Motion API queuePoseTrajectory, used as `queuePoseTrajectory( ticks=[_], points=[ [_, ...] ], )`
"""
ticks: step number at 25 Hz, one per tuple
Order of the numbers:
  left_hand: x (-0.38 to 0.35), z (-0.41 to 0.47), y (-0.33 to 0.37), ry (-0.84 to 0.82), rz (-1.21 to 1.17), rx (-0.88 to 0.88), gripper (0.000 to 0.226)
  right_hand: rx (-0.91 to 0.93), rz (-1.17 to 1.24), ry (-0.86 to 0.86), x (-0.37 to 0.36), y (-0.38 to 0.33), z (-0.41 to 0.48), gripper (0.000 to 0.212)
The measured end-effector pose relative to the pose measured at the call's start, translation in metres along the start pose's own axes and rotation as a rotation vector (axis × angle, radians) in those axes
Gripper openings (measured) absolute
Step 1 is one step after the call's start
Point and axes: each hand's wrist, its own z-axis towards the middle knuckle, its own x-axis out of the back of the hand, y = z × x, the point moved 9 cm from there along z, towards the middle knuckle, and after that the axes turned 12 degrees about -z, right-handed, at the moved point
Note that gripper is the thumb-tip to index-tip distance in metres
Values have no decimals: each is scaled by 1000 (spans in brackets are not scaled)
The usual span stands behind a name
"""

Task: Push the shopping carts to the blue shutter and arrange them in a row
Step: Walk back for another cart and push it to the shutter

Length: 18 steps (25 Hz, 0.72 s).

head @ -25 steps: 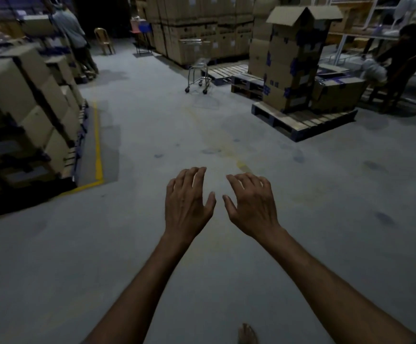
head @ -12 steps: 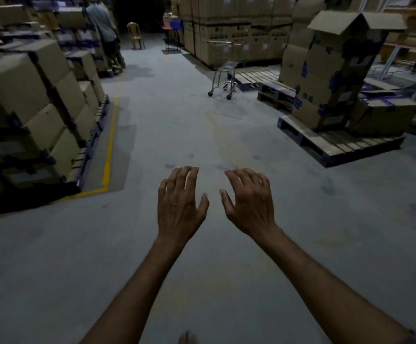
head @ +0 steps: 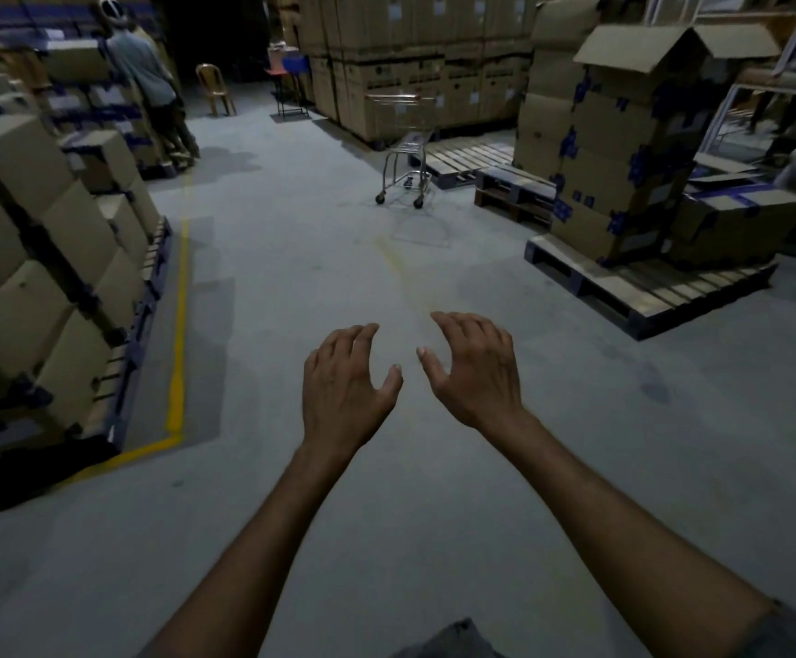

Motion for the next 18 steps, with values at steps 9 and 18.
queuePoseTrajectory(
  ticks=[9,18],
  points=[
    [-68,163,-92,20,-7,7,58,-49,99,-12,-121,-4,163,52],
    [-175,361,-169,26,50,22,63,-3,97,27,-267,33,357,53]
  ],
)
